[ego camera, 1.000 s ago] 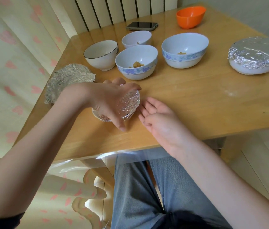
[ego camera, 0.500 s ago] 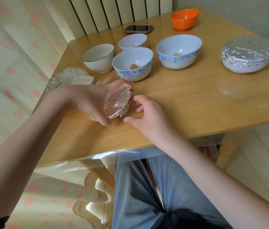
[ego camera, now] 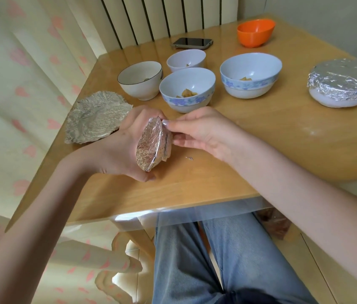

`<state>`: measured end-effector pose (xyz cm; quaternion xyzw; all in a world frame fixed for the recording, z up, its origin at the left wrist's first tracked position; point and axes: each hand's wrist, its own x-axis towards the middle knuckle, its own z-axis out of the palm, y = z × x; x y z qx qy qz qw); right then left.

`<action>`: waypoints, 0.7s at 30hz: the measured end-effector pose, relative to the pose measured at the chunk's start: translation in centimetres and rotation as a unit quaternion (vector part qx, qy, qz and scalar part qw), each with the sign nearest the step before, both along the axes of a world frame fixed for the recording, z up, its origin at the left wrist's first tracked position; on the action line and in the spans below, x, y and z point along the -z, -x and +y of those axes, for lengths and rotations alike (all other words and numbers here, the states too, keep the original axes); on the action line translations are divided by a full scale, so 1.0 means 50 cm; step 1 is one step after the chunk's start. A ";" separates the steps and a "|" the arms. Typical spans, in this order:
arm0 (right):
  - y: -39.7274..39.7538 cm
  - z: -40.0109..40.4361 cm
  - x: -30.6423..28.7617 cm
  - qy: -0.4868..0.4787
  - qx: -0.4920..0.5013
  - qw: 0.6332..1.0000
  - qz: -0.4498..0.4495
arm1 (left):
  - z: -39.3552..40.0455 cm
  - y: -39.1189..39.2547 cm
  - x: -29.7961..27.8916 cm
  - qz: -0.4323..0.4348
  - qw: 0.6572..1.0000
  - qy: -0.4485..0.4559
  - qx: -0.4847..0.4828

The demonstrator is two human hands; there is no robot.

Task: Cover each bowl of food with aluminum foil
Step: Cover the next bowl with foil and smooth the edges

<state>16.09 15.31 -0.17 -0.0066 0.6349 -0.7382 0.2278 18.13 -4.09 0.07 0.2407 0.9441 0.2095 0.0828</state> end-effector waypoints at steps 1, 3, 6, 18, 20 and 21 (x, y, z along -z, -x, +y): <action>0.001 0.001 0.000 0.017 -0.008 1.000 -0.015 | -0.002 0.001 0.002 0.004 1.000 -0.003 0.001; 0.002 0.002 0.001 0.059 -0.022 0.996 -0.055 | -0.002 0.001 0.004 0.003 1.000 -0.008 0.002; 0.001 0.004 0.005 0.084 -0.024 0.992 -0.092 | -0.003 0.001 0.004 0.006 1.000 -0.011 0.003; -0.057 -0.006 0.028 0.092 0.002 0.995 -0.042 | -0.001 0.000 0.002 0.007 1.000 -0.016 0.001; -0.058 -0.005 0.032 0.110 0.013 0.994 -0.023 | -0.002 0.001 0.001 0.000 1.000 -0.016 -0.001; -0.059 -0.004 0.036 0.110 0.011 0.994 -0.015 | -0.003 0.001 0.001 -0.003 1.000 -0.018 -0.002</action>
